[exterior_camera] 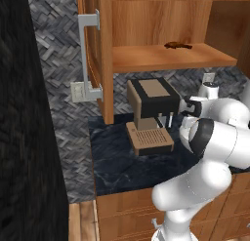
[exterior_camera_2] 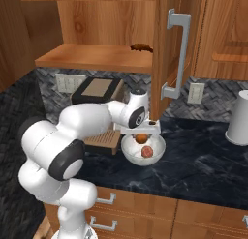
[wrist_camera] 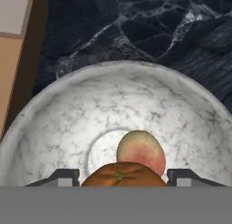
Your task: Open the cabinet. Pick the tangerine and peach from the cabinet and place them into the bowl. Then close the cabinet.
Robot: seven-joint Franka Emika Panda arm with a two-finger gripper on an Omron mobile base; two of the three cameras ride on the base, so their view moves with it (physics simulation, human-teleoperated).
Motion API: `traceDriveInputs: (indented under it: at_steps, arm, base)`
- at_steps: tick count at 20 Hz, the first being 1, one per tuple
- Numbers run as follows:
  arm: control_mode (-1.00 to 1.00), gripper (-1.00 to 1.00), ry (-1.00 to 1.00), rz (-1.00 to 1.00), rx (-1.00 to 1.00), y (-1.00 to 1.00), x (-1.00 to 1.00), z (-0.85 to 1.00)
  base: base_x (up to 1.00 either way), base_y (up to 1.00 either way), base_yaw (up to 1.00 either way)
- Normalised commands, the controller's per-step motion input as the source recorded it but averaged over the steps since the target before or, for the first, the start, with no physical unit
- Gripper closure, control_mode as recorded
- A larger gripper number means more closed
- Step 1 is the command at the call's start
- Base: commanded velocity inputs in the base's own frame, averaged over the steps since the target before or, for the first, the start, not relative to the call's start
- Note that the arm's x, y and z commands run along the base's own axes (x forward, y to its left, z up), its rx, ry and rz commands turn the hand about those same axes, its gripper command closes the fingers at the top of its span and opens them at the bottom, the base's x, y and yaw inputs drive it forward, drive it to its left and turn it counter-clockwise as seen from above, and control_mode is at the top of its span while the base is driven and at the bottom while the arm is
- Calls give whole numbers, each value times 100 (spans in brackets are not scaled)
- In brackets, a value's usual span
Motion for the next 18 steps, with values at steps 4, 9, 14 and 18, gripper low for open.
traceDriveInputs:
  at_steps: [4,9,14,18]
  arm:
    - [-100,-100,-4,0,-5,0,5,-16]
    - [-100,-100,0,0,0,0,0,0]
    - [-100,-100,-1,0,0,0,0,24]
    - [-100,-100,-9,0,0,0,-5,65]
  base:
    - [0,0,0]
    - [0,0,0]
    - [0,0,0]
    - [0,0,0]
